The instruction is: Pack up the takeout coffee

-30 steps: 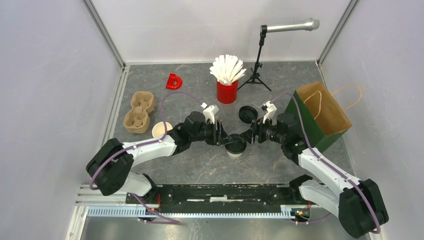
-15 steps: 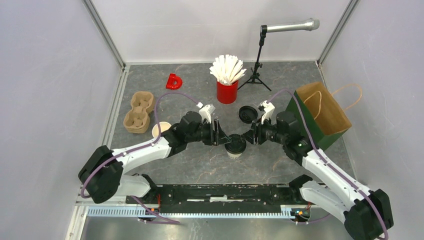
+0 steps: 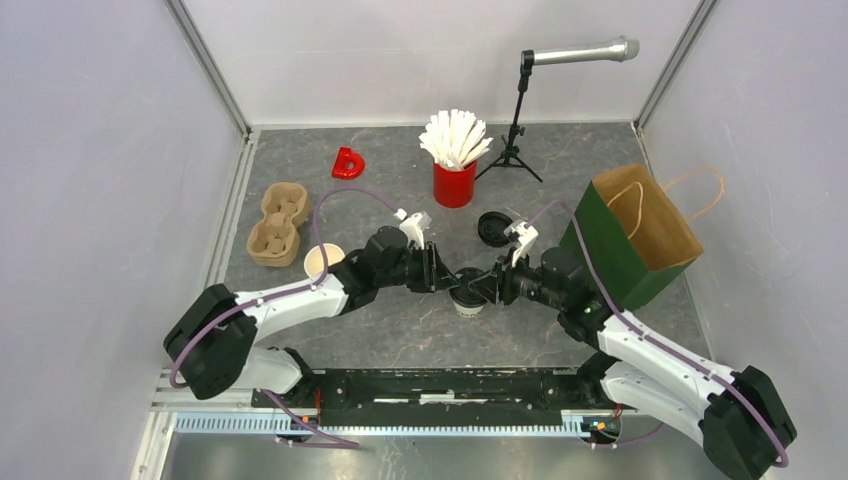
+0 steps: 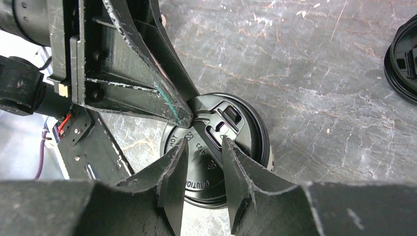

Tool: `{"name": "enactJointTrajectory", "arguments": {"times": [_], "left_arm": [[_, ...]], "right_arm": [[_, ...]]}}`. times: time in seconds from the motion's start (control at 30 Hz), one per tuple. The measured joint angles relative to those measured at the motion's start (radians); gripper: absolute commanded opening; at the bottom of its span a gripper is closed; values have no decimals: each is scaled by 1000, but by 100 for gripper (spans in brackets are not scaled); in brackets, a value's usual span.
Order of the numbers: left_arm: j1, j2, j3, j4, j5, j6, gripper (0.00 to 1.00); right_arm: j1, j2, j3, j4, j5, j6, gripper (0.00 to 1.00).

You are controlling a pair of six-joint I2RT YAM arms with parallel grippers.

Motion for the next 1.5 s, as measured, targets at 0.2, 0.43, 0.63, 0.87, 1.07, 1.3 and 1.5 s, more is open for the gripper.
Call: {"name": "enactJointTrajectory", "arguments": {"times": [0.2,0.43,0.63,0.87,1.07,1.3,1.5], "left_arm": [[-4,-19,-68,105,-18,-48,43],[11,-92,42,-145,-50,-4,66],[40,-157,455,-467,-150,131,100],[40,-427,502,-595,-238,221,100],[40,-627,314,-723,-324,266,100],[40,-754,199,-811,-410,296,100],[40,-792,154,-814,-454,316,100]], "right_arm": [[6,-28,-106,179,21,20,42],[6,24,65,-27,16,-22,65],[11,45,321,-219,24,-124,96],[108,112,419,-393,153,-238,98],[214,225,442,-513,295,-294,98],[257,283,465,-533,393,-325,98],[257,296,473,-538,427,-331,98]]}}
